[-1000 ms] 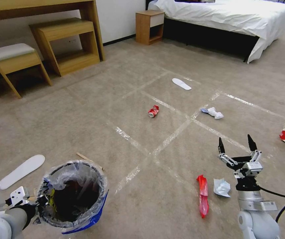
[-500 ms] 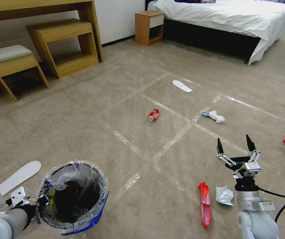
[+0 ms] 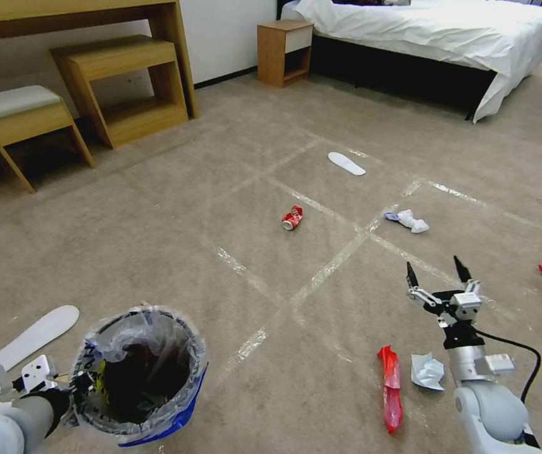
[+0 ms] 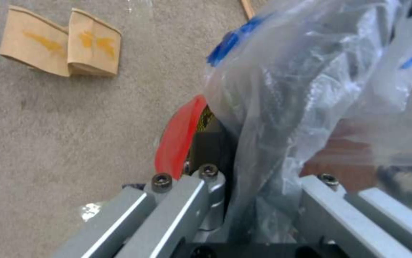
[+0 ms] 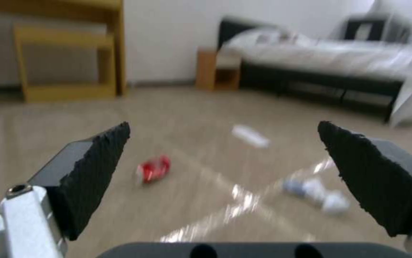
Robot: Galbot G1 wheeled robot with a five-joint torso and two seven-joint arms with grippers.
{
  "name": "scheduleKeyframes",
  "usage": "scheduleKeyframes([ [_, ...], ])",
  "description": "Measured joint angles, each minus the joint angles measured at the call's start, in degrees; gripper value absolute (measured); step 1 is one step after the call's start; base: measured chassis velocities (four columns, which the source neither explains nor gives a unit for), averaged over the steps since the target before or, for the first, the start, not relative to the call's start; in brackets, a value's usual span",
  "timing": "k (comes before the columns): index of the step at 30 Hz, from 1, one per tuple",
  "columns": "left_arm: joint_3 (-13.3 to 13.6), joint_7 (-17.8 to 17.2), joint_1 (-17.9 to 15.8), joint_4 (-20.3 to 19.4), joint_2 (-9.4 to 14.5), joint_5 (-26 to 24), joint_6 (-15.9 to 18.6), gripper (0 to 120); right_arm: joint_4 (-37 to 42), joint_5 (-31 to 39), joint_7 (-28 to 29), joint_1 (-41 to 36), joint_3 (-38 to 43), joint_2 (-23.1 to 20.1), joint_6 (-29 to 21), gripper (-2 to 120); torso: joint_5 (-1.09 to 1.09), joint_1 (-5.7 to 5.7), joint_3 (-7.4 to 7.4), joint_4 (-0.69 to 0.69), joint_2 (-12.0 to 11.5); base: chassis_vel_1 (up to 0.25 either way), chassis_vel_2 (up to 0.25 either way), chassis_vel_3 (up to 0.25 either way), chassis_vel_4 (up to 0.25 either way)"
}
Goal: Pick up the trash bin and place the garbage on the floor into it.
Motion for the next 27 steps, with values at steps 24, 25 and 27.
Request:
scheduleKeyframes([
  [24, 0.4, 0.1, 0.9, -0.9, -0.2, 0.4, 0.0, 0, -7.9, 7.7, 8.2, -2.4, -19.9, -20.6, -14.3, 100, 0.01, 0.0, 0.0, -0.01, 0.0, 0.0, 0.0, 0.0, 0.0],
  [25, 0.4, 0.1, 0.9, -0.9, -0.2, 0.4, 0.0, 0, -7.9, 7.7, 8.2, -2.4, -19.9, -20.6, -14.3, 100, 0.01, 0.0, 0.0, -0.01, 0.0, 0.0, 0.0, 0.0, 0.0],
  [27, 0.6, 0.1, 0.9, -0.9, -0.4, 0.7, 0.0, 0, -9.2, 8.3, 8.1, -2.4, -21.8, -21.1, -15.2, 100, 0.01, 0.0, 0.0, 0.0, 0.0, 0.0, 0.0, 0.0, 0.0],
])
